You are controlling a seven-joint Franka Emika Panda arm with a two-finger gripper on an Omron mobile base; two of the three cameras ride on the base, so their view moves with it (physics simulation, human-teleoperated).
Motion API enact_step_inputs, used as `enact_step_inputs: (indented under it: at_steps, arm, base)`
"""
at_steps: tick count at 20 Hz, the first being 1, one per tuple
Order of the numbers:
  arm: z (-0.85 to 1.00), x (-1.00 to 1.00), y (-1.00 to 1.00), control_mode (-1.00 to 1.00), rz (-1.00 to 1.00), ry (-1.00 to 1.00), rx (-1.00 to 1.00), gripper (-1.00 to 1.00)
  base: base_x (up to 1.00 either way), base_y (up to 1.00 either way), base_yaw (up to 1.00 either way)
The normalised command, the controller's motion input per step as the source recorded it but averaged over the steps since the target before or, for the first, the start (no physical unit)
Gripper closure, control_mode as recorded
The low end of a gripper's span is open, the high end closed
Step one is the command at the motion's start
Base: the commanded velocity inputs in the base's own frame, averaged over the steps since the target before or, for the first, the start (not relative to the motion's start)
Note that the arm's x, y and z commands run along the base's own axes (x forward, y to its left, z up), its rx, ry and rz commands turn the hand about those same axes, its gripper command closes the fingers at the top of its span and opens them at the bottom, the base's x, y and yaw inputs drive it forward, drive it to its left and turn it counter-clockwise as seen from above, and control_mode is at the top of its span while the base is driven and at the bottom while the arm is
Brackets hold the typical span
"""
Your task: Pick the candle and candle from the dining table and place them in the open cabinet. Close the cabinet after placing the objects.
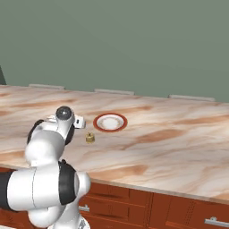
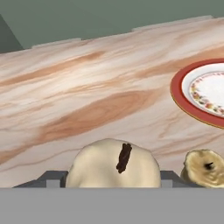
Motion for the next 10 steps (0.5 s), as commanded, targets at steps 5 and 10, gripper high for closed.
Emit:
enact_step_inputs:
  at_steps: [5,10]
  arm:
    - [0.37,-0.36,-0.1,-1.0,-0.01,0.05,0.0,1.0]
    - [0.32,-0.51,-0.22,-1.0,0.0,0.05,0.0,1.0]
  base:
    - [0.0,0.0,0.0]
    - [0.0,0.0,0.0]
